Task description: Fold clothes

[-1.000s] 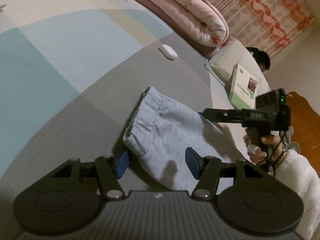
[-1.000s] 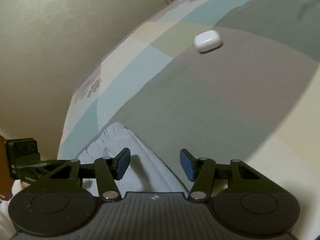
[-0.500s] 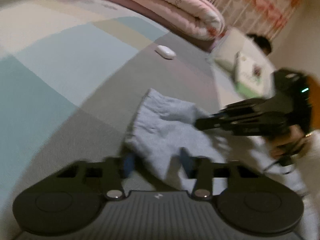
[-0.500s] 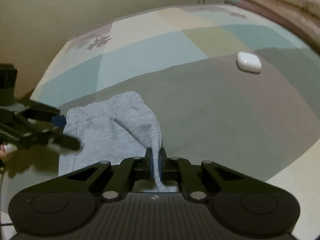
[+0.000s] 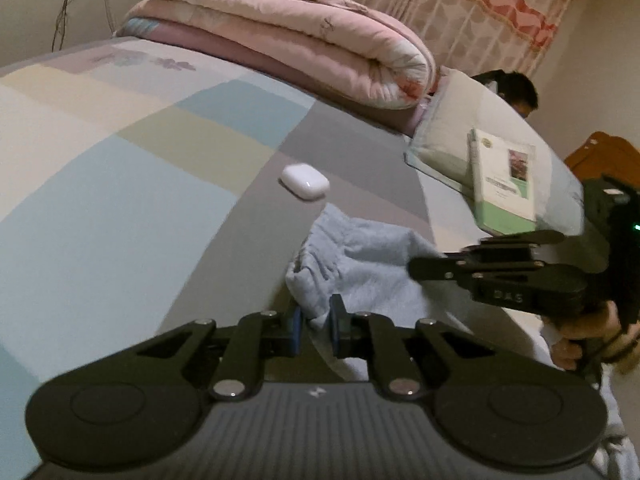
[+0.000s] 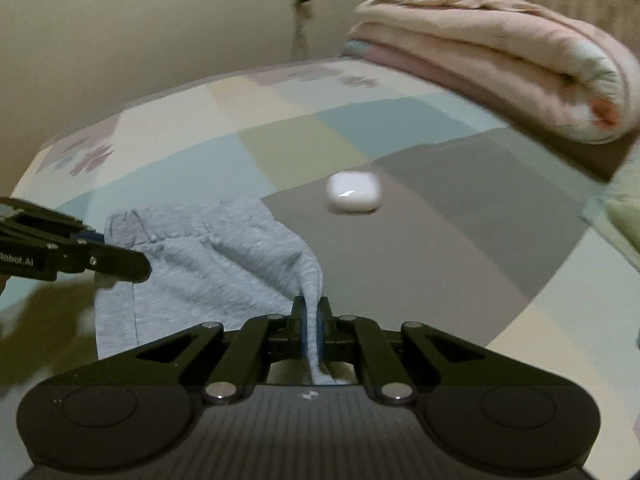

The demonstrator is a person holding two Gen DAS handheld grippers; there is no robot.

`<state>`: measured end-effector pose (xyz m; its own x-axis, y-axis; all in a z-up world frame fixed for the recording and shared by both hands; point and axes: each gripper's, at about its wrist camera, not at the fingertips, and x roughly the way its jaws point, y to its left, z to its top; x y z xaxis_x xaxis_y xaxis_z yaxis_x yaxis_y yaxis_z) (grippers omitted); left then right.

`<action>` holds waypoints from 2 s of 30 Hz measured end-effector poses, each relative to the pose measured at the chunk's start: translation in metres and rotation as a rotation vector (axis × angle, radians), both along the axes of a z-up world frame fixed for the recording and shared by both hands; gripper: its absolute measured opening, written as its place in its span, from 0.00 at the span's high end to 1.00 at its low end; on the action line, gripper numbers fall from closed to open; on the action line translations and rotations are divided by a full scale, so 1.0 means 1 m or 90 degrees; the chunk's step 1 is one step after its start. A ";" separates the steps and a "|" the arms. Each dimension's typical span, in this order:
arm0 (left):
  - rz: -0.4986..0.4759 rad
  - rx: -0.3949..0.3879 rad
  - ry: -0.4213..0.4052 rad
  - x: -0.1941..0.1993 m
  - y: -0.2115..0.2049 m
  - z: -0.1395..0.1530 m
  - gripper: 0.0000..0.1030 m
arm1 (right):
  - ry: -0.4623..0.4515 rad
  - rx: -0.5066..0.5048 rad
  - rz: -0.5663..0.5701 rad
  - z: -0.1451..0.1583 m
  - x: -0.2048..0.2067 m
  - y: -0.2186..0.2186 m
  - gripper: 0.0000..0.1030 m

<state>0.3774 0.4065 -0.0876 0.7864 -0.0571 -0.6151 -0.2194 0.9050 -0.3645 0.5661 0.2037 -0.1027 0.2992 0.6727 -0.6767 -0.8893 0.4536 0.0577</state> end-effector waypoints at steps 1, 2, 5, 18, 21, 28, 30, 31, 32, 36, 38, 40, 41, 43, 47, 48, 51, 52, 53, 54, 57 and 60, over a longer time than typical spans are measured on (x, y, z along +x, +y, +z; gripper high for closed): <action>0.002 -0.002 0.004 0.006 0.002 -0.003 0.89 | -0.003 0.006 -0.016 -0.001 0.006 0.000 0.93; 0.006 -0.003 0.006 0.011 0.003 -0.007 0.89 | -0.005 0.011 -0.027 -0.004 0.010 0.001 0.92; 0.013 0.001 0.035 0.018 0.005 -0.019 0.79 | 0.003 0.007 -0.052 -0.014 0.016 0.005 0.83; 0.035 0.074 0.048 -0.023 -0.006 0.018 0.51 | -0.053 -0.093 -0.092 0.053 -0.018 -0.137 0.60; -0.056 0.102 0.046 -0.019 -0.054 0.025 0.49 | -0.061 -0.134 -0.122 0.057 -0.030 -0.194 0.60; -0.256 0.159 0.028 -0.016 -0.186 0.028 0.43 | -0.005 -0.173 -0.211 0.025 -0.037 -0.301 0.60; -0.288 0.166 0.021 -0.021 -0.217 0.026 0.42 | 0.009 -0.173 -0.210 0.009 -0.033 -0.314 0.60; -0.302 0.175 0.019 -0.024 -0.232 0.025 0.42 | 0.016 -0.170 -0.208 0.002 -0.031 -0.318 0.60; -0.316 0.185 0.016 -0.027 -0.246 0.024 0.42 | 0.026 -0.161 -0.203 -0.003 -0.028 -0.319 0.60; -0.355 0.244 0.002 -0.046 -0.290 0.016 0.37 | 0.045 -0.140 -0.177 -0.023 -0.023 -0.321 0.60; -0.364 0.287 -0.008 -0.055 -0.305 0.014 0.37 | 0.032 -0.156 -0.166 -0.035 -0.026 -0.315 0.60; -0.369 0.317 -0.017 -0.060 -0.313 0.013 0.36 | 0.010 -0.153 -0.161 -0.037 -0.034 -0.313 0.70; -0.372 0.323 -0.018 -0.061 -0.315 0.013 0.36 | 0.004 -0.155 -0.151 -0.037 -0.039 -0.312 0.79; -0.376 0.321 -0.016 -0.060 -0.316 0.012 0.33 | -0.009 -0.160 -0.133 -0.037 -0.049 -0.309 0.94; -0.373 0.309 -0.012 -0.061 -0.311 0.010 0.33 | -0.042 -0.157 -0.146 -0.027 -0.047 -0.309 0.95; -0.371 0.308 -0.010 -0.062 -0.310 0.010 0.33 | -0.050 -0.151 -0.159 -0.022 -0.043 -0.310 0.95; -0.369 0.306 -0.006 -0.064 -0.306 0.009 0.32 | -0.073 -0.133 -0.207 -0.007 -0.025 -0.312 0.95; -0.368 0.306 -0.003 -0.064 -0.304 0.008 0.32 | -0.064 -0.132 -0.222 -0.008 -0.017 -0.312 0.94; -0.366 0.308 0.000 -0.063 -0.303 0.007 0.32 | -0.055 -0.131 -0.236 -0.008 -0.010 -0.311 0.94; -0.363 0.310 0.005 -0.063 -0.302 0.006 0.32 | -0.042 -0.133 -0.249 -0.010 -0.003 -0.311 0.93; -0.358 0.312 0.015 -0.064 -0.297 0.005 0.32 | -0.037 -0.168 -0.254 -0.019 -0.004 -0.305 0.86; -0.349 0.315 0.021 -0.065 -0.286 0.005 0.32 | -0.044 -0.152 -0.249 -0.009 -0.018 -0.309 0.81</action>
